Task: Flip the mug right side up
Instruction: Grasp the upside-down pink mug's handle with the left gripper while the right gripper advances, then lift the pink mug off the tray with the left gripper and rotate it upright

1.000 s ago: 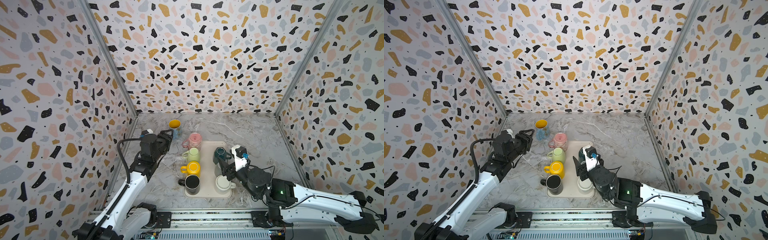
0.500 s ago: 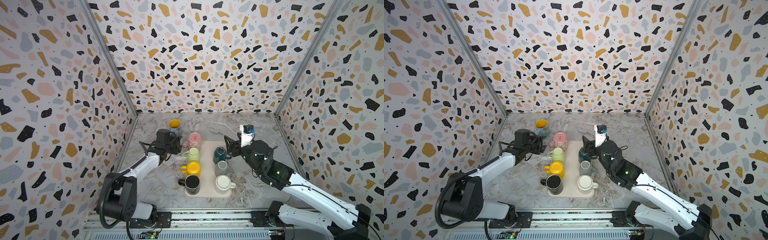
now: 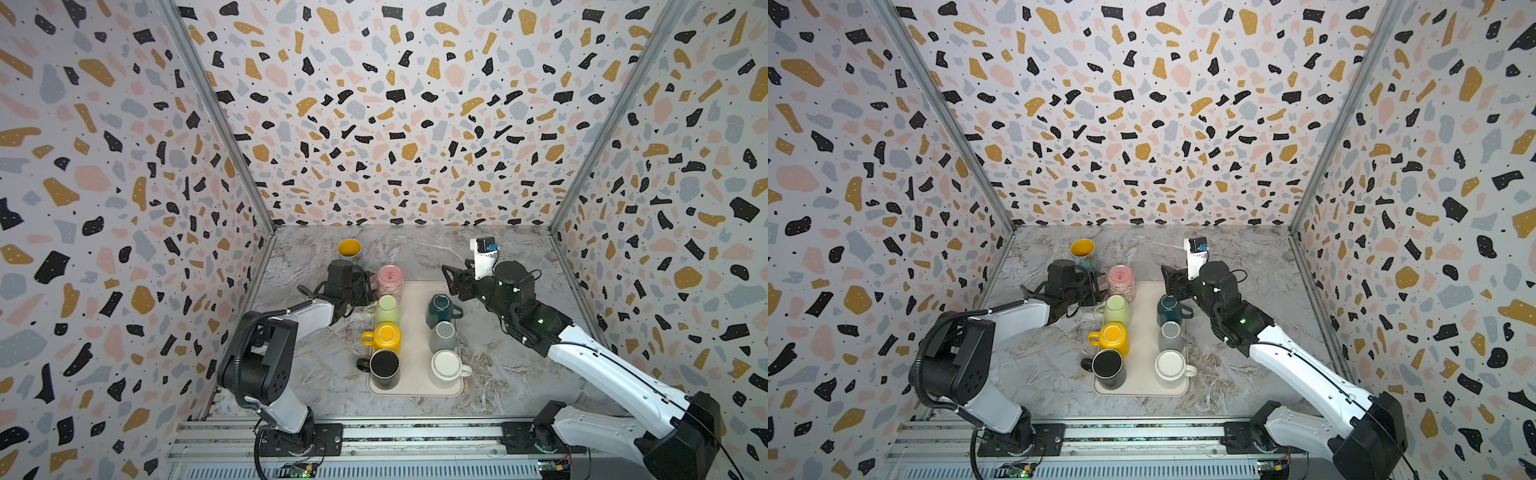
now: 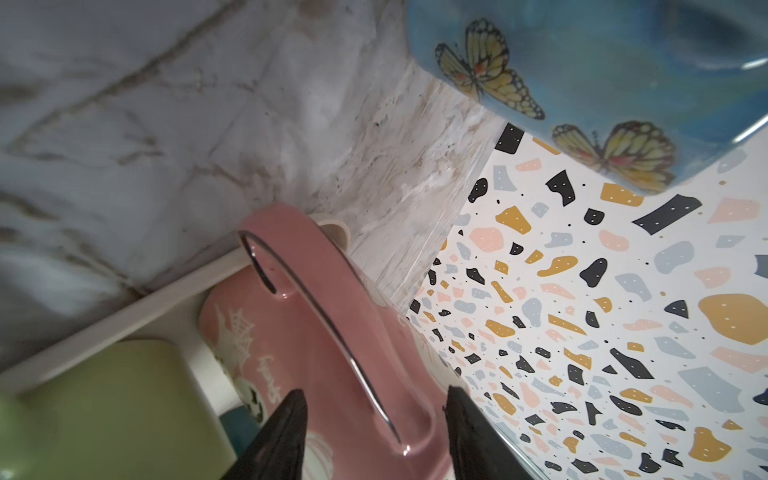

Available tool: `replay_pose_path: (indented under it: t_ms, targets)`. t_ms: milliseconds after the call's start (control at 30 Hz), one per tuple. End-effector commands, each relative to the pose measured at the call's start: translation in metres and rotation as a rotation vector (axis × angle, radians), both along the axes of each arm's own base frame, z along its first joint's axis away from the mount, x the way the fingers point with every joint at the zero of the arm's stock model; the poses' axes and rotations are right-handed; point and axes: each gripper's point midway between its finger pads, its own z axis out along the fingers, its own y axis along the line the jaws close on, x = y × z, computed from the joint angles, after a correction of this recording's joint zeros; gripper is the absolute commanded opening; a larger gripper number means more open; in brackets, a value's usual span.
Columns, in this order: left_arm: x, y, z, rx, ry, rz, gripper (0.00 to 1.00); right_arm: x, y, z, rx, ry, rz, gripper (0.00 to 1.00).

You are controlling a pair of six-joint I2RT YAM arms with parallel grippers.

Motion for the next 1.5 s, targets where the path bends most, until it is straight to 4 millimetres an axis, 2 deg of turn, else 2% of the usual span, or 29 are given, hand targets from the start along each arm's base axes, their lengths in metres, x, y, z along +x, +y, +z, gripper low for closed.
replay_pose_path:
  t_ms: [0,100,200,267,633,800,1200,1467]
  targets:
    - [0.012,0.0,0.008,-0.034,-0.042,0.043,0.54,0.001,0.0,0.03,0.068,-0.049,0.017,0.74]
    - [0.015,-0.002,0.002,-0.032,-0.033,0.038,0.53,0.003,-0.001,0.028,0.07,-0.044,0.014,0.74]
    - [0.017,-0.003,-0.003,-0.012,-0.027,0.025,0.43,0.004,-0.002,0.027,0.073,-0.043,0.011,0.74]
    - [0.018,-0.003,-0.006,-0.001,-0.024,0.022,0.4,0.004,-0.003,0.027,0.072,-0.042,0.009,0.74]
    - [0.024,-0.002,-0.013,0.003,-0.03,0.032,0.37,0.006,-0.006,0.025,0.08,-0.039,-0.001,0.74]
    - [0.026,-0.005,-0.016,-0.009,-0.03,0.024,0.33,0.006,-0.007,0.024,0.08,-0.039,-0.002,0.74]
    - [0.034,-0.008,-0.018,-0.014,-0.043,0.023,0.14,0.01,-0.011,0.022,0.084,-0.038,-0.017,0.74]
    - [0.053,-0.012,-0.008,-0.054,-0.107,0.044,0.06,0.013,-0.016,0.018,0.08,-0.031,-0.033,0.74]
